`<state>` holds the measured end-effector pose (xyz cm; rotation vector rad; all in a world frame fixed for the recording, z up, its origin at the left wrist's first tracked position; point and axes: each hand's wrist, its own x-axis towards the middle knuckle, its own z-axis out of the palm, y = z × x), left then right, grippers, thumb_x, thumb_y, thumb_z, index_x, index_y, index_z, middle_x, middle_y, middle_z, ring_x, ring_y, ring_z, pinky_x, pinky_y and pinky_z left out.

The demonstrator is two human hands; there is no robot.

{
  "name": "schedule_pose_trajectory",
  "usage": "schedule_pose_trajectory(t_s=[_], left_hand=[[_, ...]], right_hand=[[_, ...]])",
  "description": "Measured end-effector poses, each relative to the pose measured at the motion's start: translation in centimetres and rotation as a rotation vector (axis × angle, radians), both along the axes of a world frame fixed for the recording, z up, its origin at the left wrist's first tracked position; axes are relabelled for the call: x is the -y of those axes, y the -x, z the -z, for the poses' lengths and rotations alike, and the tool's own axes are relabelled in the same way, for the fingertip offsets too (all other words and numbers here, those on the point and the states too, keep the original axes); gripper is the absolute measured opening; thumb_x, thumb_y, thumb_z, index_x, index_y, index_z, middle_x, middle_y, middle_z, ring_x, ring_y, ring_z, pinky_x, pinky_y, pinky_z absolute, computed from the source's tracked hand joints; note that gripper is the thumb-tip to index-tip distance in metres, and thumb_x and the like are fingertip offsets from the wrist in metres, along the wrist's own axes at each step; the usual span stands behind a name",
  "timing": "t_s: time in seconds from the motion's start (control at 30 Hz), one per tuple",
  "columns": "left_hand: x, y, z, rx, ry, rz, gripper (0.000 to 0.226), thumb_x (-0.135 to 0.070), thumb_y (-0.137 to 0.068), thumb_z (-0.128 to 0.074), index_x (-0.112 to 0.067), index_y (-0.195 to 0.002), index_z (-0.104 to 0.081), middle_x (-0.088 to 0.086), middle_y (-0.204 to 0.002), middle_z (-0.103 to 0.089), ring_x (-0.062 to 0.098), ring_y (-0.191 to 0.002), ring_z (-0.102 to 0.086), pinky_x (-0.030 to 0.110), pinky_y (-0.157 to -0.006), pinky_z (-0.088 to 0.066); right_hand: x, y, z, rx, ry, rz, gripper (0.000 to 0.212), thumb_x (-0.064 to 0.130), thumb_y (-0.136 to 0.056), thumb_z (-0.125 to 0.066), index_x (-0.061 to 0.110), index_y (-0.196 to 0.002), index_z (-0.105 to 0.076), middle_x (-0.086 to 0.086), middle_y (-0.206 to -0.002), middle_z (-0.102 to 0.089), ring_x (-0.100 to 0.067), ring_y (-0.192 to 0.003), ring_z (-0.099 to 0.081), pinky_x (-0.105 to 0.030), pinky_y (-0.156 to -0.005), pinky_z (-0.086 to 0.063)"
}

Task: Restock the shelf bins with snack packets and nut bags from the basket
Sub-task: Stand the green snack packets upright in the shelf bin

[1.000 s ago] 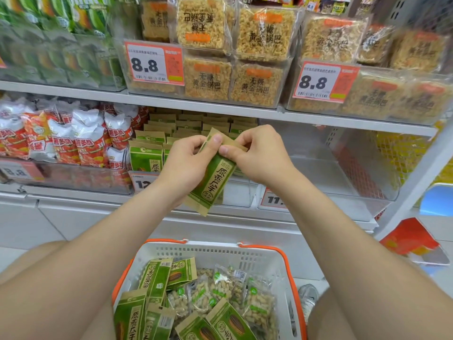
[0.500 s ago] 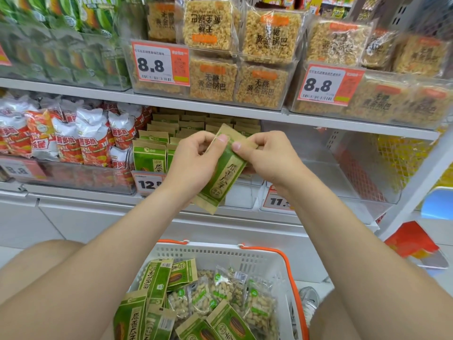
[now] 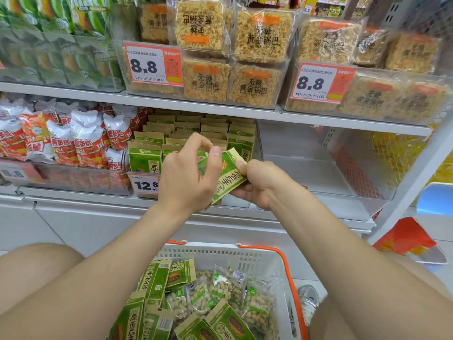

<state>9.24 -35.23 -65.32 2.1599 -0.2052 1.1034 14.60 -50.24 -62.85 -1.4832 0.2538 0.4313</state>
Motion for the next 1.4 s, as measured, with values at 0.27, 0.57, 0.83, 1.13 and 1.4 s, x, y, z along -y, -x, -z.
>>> schedule_pose_trajectory(t_s=[0.27, 0.57, 0.83, 1.13, 1.4], left_hand=[[-0.1, -1.0, 1.0, -0.317, -0.122, -0.084, 0.041, -0.057, -0.109, -0.023, -0.024, -0.109, -0.048, -0.005, -0.078, -0.061, 0.021, -0.067, -0.060, 0.037, -0.054, -0.040], [-0.3, -2.2, 2.3, -0.532, -0.536, -0.155, 0.025, -0.024, -0.100, -0.052, -0.019, -0.120, -0.066, 0.006, -0.117, -0.062, 0.029, -0.106, -0.053, 0.045, -0.089, -0.044], [-0.8, -2.2, 2.4, -0.555, -0.632, -0.105, 0.035, -0.020, -0.099, -0.055, -0.028, -0.127, -0.073, 0.005, -0.117, -0.067, 0.031, -0.106, -0.061, 0.045, -0.092, -0.048], [-1.0, -2.5, 2.3, -0.538, -0.614, -0.071, 0.031, -0.023, -0.100, -0.053, -0.025, -0.123, -0.074, 0.004, -0.116, -0.066, 0.029, -0.106, -0.061, 0.046, -0.095, -0.048], [-0.9, -2.3, 2.2, -0.546, -0.641, -0.064, 0.031, -0.026, -0.100, -0.052, -0.024, -0.121, -0.074, 0.004, -0.113, -0.065, 0.027, -0.104, -0.059, 0.043, -0.091, -0.046]], right_hand=[[2.5, -0.7, -2.8, 0.681, 0.334, -0.001, 0.008, 0.021, -0.098, -0.068, 0.016, -0.099, -0.074, -0.003, -0.088, -0.079, -0.026, -0.087, -0.076, -0.045, -0.080, -0.063], [3.4, -3.6, -1.5, 1.344, 0.841, 0.057, 0.007, 0.010, -0.098, -0.063, 0.015, -0.099, -0.067, 0.002, -0.090, -0.070, -0.023, -0.085, -0.063, -0.042, -0.077, -0.052], [1.4, -7.0, 1.5, 1.095, 1.198, -0.078, 0.018, 0.013, -0.101, -0.062, 0.020, -0.114, -0.073, -0.003, -0.107, -0.076, -0.031, -0.103, -0.066, -0.041, -0.084, -0.053], [-0.7, -9.4, 2.0, 0.959, 1.411, -0.091, 0.007, 0.012, -0.094, -0.068, 0.018, -0.091, -0.070, -0.009, -0.087, -0.070, -0.039, -0.100, -0.063, -0.045, -0.090, -0.043], [-1.5, -8.7, 2.0, 1.028, 1.549, -0.087, 0.036, 0.015, -0.083, -0.075, 0.013, -0.116, -0.062, -0.015, -0.110, -0.069, -0.041, -0.111, -0.058, -0.046, -0.091, -0.044]])
